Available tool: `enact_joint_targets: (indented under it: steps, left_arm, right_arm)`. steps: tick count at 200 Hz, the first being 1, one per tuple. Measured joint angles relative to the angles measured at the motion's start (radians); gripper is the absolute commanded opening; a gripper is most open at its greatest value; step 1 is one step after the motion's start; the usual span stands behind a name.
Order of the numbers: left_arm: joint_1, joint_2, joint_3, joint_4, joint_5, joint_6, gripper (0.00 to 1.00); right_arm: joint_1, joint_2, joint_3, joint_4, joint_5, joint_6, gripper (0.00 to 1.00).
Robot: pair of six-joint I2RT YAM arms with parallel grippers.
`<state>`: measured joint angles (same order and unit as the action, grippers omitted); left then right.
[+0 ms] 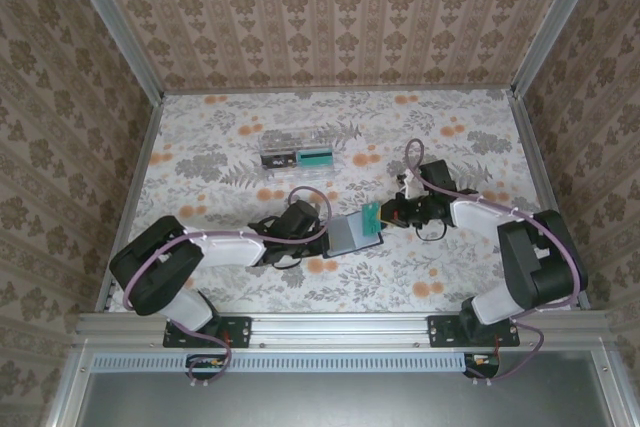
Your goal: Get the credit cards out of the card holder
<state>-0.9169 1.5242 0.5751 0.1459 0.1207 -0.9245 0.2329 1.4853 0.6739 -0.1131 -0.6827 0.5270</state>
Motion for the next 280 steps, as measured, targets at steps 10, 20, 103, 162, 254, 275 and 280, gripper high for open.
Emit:
enact_joint_targets:
  steps: [10, 20, 103, 162, 254, 275, 280]
  left_arm:
    - [0.002, -0.008, -0.002, -0.009, 0.000, 0.002, 0.03]
    - [0.002, -0.024, -0.006, -0.028, -0.002, 0.003, 0.04]
    - [0.030, -0.529, -0.018, -0.280, -0.153, 0.032, 0.69]
    - [0.074, -1.048, -0.053, -0.531, -0.330, 0.040, 1.00]
    - [0.089, -1.300, -0.078, -0.766, -0.411, 0.043, 1.00]
    - [0.089, -1.311, -0.078, -0.800, -0.418, 0.046, 1.00]
    - [0.089, -1.314, -0.078, -0.809, -0.419, 0.047, 1.00]
  right_arm:
    - [-0.002, -0.025, 0.000, -0.010, 0.003, 0.000, 0.00]
    - [-0.001, -0.056, 0.000, -0.020, 0.008, 0.000, 0.00]
    - [0.128, -0.203, 0.260, -0.256, 0.199, -0.115, 0.00]
    - [0.355, 0.017, 0.599, -0.375, 0.514, -0.397, 0.00]
    - [0.560, 0.346, 0.801, -0.343, 0.952, -1.169, 0.00]
    - [0.566, 0.406, 0.846, -0.330, 1.004, -1.300, 0.00]
    - [0.565, 0.415, 0.854, -0.327, 1.014, -1.326, 0.00]
